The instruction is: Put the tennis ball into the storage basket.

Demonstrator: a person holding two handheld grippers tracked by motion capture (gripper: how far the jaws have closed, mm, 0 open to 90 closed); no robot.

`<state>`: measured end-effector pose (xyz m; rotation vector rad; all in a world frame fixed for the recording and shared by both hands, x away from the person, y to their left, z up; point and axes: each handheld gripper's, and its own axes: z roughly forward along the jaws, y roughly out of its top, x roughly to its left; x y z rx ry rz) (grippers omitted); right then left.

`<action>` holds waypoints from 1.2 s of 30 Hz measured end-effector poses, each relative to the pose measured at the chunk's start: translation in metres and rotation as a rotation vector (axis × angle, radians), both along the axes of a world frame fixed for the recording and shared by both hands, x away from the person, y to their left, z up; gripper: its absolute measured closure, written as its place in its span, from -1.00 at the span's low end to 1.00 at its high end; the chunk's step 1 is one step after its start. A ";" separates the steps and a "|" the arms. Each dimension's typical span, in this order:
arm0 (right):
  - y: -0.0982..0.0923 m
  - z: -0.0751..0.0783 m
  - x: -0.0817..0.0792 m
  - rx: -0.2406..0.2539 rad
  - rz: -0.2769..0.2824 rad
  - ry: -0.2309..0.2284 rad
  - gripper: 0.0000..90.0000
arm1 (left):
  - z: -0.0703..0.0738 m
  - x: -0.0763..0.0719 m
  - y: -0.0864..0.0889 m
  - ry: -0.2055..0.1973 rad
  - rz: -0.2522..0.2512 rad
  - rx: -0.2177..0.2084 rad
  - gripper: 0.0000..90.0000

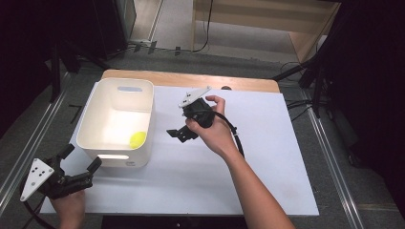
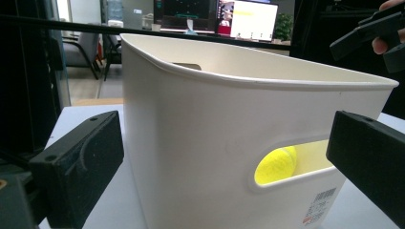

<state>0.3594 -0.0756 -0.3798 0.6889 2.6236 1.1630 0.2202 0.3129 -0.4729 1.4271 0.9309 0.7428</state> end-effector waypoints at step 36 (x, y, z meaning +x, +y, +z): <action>-0.083 -0.031 -0.029 0.106 -0.115 -0.008 -0.99 | -0.001 0.000 0.001 0.003 0.007 0.002 -1.00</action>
